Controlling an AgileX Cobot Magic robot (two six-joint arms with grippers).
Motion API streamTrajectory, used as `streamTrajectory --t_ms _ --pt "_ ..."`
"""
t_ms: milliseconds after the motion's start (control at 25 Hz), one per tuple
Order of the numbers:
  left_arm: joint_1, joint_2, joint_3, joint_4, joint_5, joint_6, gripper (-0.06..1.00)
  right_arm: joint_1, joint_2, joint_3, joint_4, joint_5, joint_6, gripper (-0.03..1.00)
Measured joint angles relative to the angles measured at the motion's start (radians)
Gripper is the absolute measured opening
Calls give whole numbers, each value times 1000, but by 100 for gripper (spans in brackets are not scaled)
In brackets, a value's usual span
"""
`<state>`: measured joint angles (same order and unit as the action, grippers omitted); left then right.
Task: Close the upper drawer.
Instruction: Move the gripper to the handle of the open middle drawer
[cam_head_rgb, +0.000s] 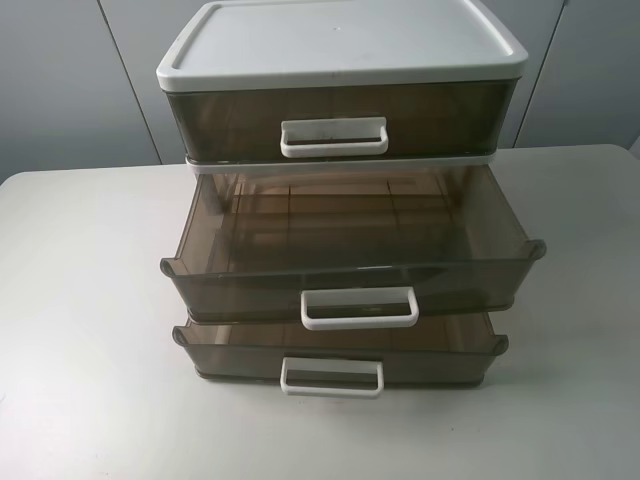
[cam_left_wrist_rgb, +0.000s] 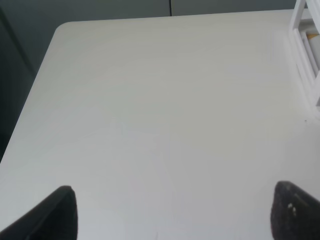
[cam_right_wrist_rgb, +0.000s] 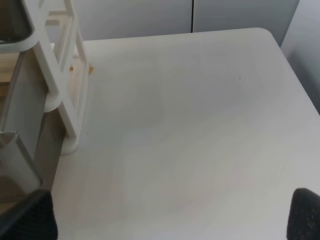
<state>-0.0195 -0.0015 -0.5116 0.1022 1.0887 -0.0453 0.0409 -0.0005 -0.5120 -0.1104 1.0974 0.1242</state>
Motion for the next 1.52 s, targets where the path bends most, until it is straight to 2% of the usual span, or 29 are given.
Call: streamTrajectory --t_ms 1120,1240,1360,1520 --pt "0 0 0 0 0 -2 74 0 0 0 4 0 0 70" --pt "0 0 0 0 0 -2 74 0 18 -24 40 -26 0 70" --pt "0 0 0 0 0 -2 74 0 118 -78 90 -99 -16 70" --pt "0 0 0 0 0 -2 74 0 297 -127 204 -223 -160 70"
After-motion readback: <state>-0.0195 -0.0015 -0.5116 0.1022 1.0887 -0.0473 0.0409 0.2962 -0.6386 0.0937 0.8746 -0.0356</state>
